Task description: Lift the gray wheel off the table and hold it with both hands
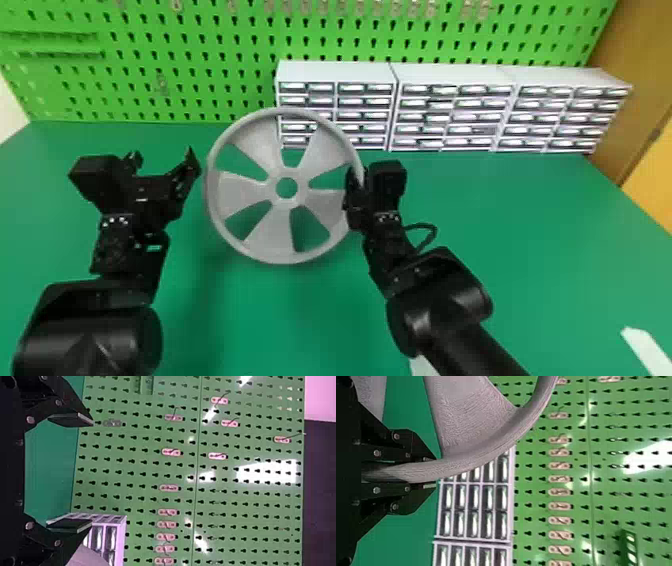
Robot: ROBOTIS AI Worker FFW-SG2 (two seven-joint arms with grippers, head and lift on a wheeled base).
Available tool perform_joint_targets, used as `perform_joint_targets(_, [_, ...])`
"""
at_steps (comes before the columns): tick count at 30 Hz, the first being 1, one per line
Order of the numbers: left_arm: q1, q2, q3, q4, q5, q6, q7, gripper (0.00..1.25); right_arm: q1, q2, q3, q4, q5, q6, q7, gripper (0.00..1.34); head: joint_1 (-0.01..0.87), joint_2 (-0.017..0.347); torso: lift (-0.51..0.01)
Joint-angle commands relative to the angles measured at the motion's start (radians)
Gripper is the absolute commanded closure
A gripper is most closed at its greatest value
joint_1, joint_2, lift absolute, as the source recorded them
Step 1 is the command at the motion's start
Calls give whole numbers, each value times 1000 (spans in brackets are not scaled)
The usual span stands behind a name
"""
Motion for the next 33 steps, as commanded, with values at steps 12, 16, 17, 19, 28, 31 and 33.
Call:
perform_joint_targets(12, [39,0,-43,-95,69,0,2,367,1,26,-22,147,121,-281,-79,1309,711,15,-98])
perform_joint_targets(16, [79,0,-89,-180,64,0,75,367,-2,26,-35,149,131,-290,-82,1309,711,15,-98])
perform_joint_targets(17, [91,0,-100,-200,64,0,98,369,-2,26,-38,150,131,-294,-82,1309,711,15,-98])
perform_joint_targets(19, [103,0,-109,-218,69,-2,109,369,-7,26,-45,166,135,-323,-85,1309,711,15,-98])
perform_joint_targets(28, [131,2,-134,-227,108,0,115,367,-36,26,-39,278,201,-547,-186,1309,711,15,-98])
perform_joint_targets(31, [134,2,-140,-229,112,0,115,367,-36,26,-38,285,221,-574,-220,1308,711,15,-98])
perform_joint_targets(33, [136,2,-144,-229,116,1,115,367,-38,26,-33,288,224,-584,-223,1308,711,15,-98])
